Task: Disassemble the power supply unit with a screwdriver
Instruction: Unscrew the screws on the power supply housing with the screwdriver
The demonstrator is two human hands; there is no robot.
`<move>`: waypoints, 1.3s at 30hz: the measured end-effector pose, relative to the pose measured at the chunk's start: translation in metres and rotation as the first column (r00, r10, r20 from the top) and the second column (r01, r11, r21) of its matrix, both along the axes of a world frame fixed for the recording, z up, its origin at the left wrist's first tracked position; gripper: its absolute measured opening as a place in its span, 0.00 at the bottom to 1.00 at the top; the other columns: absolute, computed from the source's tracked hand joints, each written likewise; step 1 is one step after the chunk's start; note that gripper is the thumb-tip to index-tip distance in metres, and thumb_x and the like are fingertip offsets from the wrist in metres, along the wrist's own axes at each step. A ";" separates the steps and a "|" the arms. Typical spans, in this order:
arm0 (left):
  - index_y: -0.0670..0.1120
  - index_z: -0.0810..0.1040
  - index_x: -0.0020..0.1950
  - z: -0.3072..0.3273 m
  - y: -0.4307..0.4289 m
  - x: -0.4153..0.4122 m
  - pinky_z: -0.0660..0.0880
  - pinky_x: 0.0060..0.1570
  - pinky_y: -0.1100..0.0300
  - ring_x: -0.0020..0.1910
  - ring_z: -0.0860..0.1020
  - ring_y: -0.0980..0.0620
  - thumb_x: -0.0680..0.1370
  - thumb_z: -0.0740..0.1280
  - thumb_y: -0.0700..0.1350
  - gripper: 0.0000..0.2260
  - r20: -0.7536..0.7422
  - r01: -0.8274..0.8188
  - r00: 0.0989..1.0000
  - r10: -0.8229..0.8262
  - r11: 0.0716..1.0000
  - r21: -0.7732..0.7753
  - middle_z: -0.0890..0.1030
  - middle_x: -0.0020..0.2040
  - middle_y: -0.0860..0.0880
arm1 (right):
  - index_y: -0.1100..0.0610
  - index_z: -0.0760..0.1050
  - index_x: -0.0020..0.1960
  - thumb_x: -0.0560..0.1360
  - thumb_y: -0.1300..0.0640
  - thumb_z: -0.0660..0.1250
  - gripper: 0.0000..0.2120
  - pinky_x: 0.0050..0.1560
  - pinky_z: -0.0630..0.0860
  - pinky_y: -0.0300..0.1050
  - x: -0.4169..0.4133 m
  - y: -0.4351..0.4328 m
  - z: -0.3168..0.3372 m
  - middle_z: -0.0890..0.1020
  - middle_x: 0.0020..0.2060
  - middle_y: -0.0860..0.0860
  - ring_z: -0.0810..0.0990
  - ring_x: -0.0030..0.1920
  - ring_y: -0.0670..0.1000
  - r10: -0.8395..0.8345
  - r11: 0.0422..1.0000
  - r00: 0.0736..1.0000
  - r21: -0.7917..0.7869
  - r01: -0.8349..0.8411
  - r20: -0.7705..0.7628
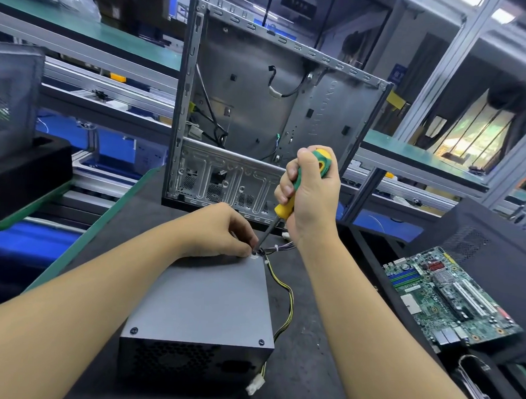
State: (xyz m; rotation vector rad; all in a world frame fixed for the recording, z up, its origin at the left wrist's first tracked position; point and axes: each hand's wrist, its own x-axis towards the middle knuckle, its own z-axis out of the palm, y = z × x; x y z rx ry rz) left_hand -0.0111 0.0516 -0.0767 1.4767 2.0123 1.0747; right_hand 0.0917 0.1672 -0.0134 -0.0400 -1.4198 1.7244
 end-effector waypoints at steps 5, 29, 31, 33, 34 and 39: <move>0.55 0.87 0.42 -0.002 0.000 -0.002 0.74 0.38 0.71 0.36 0.81 0.63 0.72 0.77 0.47 0.03 0.004 -0.023 1.000 0.023 1.000 0.009 0.86 0.38 0.58 | 0.49 0.72 0.38 0.77 0.59 0.64 0.10 0.24 0.65 0.39 -0.002 -0.001 0.002 0.72 0.29 0.50 0.66 0.23 0.49 -0.009 0.999 0.999 0.034 0.008 0.032; 0.58 0.86 0.42 -0.003 -0.001 -0.001 0.78 0.45 0.65 0.41 0.83 0.60 0.74 0.76 0.49 0.03 -0.025 0.019 1.000 -0.019 1.000 -0.003 0.86 0.39 0.58 | 0.55 0.68 0.48 0.73 0.40 0.72 0.21 0.35 0.72 0.38 0.013 -0.015 0.041 0.74 0.34 0.46 0.73 0.34 0.45 -0.662 0.509 0.689 0.852 0.124 0.295; 0.59 0.86 0.41 -0.003 0.000 0.000 0.77 0.43 0.66 0.41 0.83 0.61 0.74 0.76 0.50 0.03 -0.026 0.006 1.000 -0.007 1.000 -0.011 0.86 0.38 0.58 | 0.55 0.64 0.52 0.71 0.39 0.74 0.27 0.37 0.75 0.46 0.016 -0.018 0.044 0.75 0.39 0.49 0.76 0.38 0.51 -0.711 0.488 0.643 0.858 0.160 0.285; 0.58 0.86 0.41 -0.003 0.000 0.000 0.77 0.42 0.68 0.40 0.83 0.61 0.74 0.76 0.50 0.03 -0.029 -0.001 1.000 0.001 1.000 -0.015 0.86 0.38 0.58 | 0.55 0.62 0.50 0.70 0.40 0.75 0.27 0.34 0.71 0.44 0.018 -0.021 0.044 0.74 0.38 0.48 0.73 0.36 0.49 -0.740 0.463 0.622 0.865 0.193 0.257; 0.58 0.86 0.41 -0.003 0.000 0.000 0.77 0.42 0.69 0.40 0.83 0.61 0.74 0.76 0.50 0.02 -0.031 -0.005 1.000 0.005 1.000 -0.014 0.86 0.38 0.59 | 0.55 0.62 0.49 0.70 0.40 0.75 0.27 0.33 0.69 0.43 0.019 -0.022 0.044 0.73 0.37 0.48 0.71 0.34 0.48 -0.744 0.458 0.620 0.865 0.202 0.249; 0.57 0.86 0.42 -0.002 -0.001 0.001 0.77 0.42 0.68 0.40 0.83 0.60 0.73 0.76 0.50 0.01 -0.035 -0.020 0.999 0.019 1.000 -0.020 0.86 0.38 0.57 | 0.54 0.71 0.52 0.71 0.41 0.74 0.21 0.44 0.80 0.55 0.020 -0.026 0.047 0.76 0.43 0.51 0.76 0.43 0.53 -0.676 0.506 0.675 0.852 0.133 0.296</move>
